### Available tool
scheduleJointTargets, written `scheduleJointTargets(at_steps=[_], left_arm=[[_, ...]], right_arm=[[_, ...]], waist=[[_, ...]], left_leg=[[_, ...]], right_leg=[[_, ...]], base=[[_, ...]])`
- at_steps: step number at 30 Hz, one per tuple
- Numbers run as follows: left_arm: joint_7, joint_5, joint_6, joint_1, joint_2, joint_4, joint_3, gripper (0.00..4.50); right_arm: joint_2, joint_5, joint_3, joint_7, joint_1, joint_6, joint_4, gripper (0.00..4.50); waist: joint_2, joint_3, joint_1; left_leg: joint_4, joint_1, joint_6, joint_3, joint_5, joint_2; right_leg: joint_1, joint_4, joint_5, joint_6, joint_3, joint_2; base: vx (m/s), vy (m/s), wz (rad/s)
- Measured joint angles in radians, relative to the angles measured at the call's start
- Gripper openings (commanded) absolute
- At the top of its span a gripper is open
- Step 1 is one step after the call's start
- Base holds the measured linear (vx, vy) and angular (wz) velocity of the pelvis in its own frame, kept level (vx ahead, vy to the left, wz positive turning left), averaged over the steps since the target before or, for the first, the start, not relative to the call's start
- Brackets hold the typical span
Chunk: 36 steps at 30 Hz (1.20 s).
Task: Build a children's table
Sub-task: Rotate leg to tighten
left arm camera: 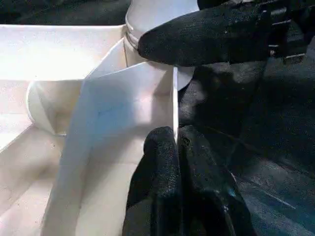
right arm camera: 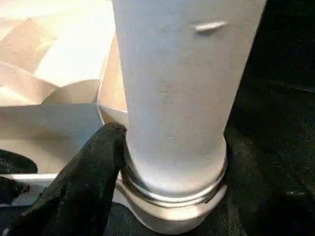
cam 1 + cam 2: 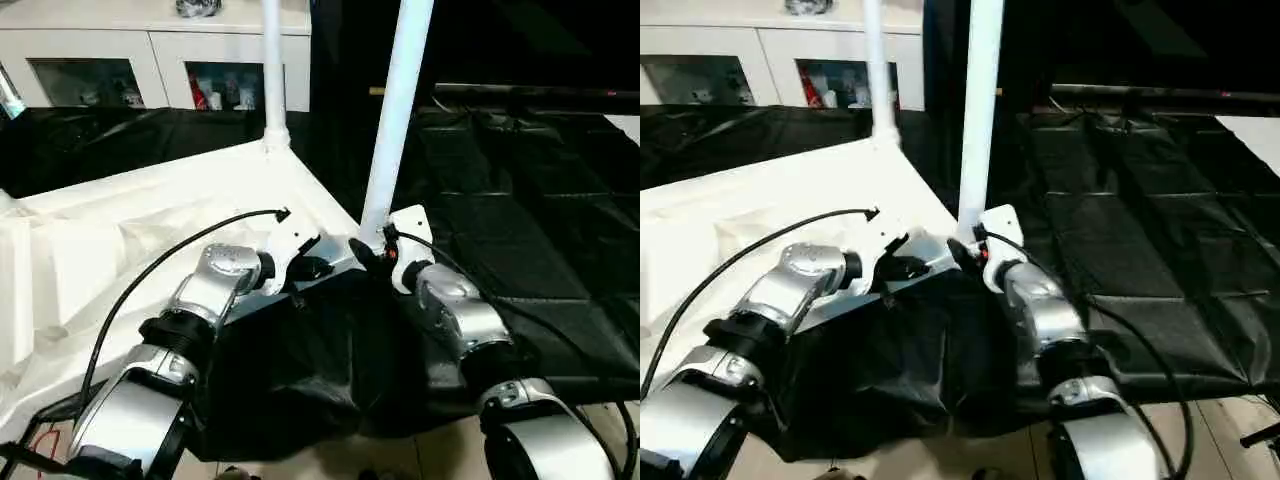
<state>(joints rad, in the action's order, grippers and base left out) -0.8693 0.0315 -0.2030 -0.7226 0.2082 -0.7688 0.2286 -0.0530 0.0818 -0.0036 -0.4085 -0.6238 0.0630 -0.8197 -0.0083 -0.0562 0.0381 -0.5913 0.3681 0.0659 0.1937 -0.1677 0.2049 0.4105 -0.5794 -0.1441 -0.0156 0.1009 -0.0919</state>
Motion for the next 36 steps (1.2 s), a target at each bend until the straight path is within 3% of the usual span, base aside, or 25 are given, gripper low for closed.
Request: scheduleJointTargets(at_steps=[3,6,16,21,26,36], left_arm=[[-0.045,-0.003,0.017,0.014,0.024,0.018,0.002,0.00],[-0.111,-0.015,0.044,0.050,0.060,0.069,0.007,0.00],[-0.344,-0.042,0.100,0.114,0.163,0.170,0.050,0.00],[-0.411,-0.055,0.098,0.123,0.187,0.185,0.064,0.00],[-0.450,-0.056,0.094,0.125,0.211,0.205,0.077,0.00],[-0.457,-0.056,0.092,0.127,0.214,0.207,0.077,0.00]], right_arm=[[-0.009,0.015,-0.008,-0.082,0.001,0.000,0.005,3.94],[-0.057,0.020,0.036,-0.208,0.007,0.001,0.027,4.12],[-0.250,0.041,0.148,-0.623,0.082,0.063,0.197,4.12],[-0.306,0.065,0.178,-0.750,0.116,0.107,0.272,4.12],[-0.322,0.073,0.195,-0.800,0.120,0.141,0.308,3.49],[-0.320,0.073,0.198,-0.792,0.121,0.153,0.310,2.77]], waist=[[0.000,0.000,-0.004],[0.001,0.000,0.002],[0.004,-0.001,0.051],[0.004,-0.001,0.053],[0.004,-0.001,0.053],[0.004,-0.001,0.054]], left_leg=[[0.001,0.000,0.000,0.001,0.000,0.000],[0.007,0.000,0.000,0.001,0.000,0.001],[0.006,0.000,0.000,0.005,0.000,0.002],[0.006,-0.001,0.000,0.004,0.000,0.002],[0.006,-0.001,0.000,0.004,0.000,0.002],[0.006,-0.001,0.000,0.004,0.000,0.002]], right_leg=[[0.001,-0.001,0.004,-0.004,0.000,0.000],[0.004,-0.001,0.008,-0.009,0.001,0.001],[0.003,-0.001,0.007,-0.010,-0.001,0.001],[0.002,-0.001,0.007,-0.009,-0.001,0.001],[0.002,-0.002,0.004,-0.005,-0.001,0.001],[0.002,-0.002,0.004,-0.005,-0.001,0.001]], base=[[0.000,0.000,0.00],[0.000,0.000,0.00],[0.000,0.000,0.00],[0.000,0.000,0.00],[0.000,0.000,0.00],[0.000,0.000,0.00]])
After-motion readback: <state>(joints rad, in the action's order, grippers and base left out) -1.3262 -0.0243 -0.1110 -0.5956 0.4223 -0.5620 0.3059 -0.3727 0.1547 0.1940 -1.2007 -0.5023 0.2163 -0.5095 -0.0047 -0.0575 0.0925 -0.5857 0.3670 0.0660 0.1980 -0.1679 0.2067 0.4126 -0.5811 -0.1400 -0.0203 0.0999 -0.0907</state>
